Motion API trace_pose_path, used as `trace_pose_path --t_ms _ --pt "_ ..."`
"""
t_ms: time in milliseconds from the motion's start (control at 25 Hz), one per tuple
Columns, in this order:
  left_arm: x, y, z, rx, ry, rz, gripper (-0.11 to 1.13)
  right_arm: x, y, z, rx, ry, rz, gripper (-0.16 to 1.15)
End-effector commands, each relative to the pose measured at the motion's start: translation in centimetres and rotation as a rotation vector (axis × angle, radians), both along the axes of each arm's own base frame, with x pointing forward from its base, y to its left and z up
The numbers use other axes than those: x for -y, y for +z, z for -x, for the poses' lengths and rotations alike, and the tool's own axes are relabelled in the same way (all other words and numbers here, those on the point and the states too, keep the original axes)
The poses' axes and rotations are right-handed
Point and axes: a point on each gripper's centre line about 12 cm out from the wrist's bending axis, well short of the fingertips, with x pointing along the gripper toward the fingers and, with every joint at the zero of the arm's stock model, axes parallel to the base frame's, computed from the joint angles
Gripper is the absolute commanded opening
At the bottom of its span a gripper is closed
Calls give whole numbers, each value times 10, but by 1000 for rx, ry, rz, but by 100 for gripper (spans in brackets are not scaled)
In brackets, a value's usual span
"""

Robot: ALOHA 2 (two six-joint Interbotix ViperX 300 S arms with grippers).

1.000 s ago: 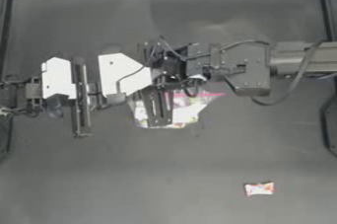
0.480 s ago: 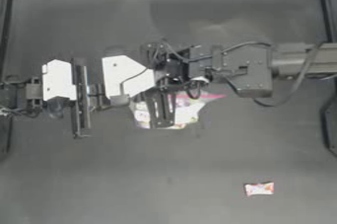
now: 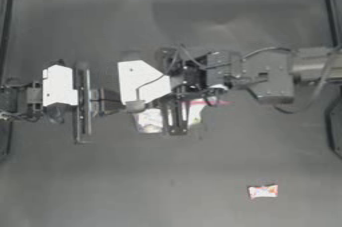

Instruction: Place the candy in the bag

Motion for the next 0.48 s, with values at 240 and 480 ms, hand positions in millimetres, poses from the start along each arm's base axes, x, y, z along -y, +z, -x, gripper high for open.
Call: trace_pose_path --t_ms 240,480 --pt "-1 14 1 46 5 -6 3 2 10 23 2 -33 -13 6" --pt "-1 13 2 44 5 -6 3 6 5 35 -18 -57 -23 6"
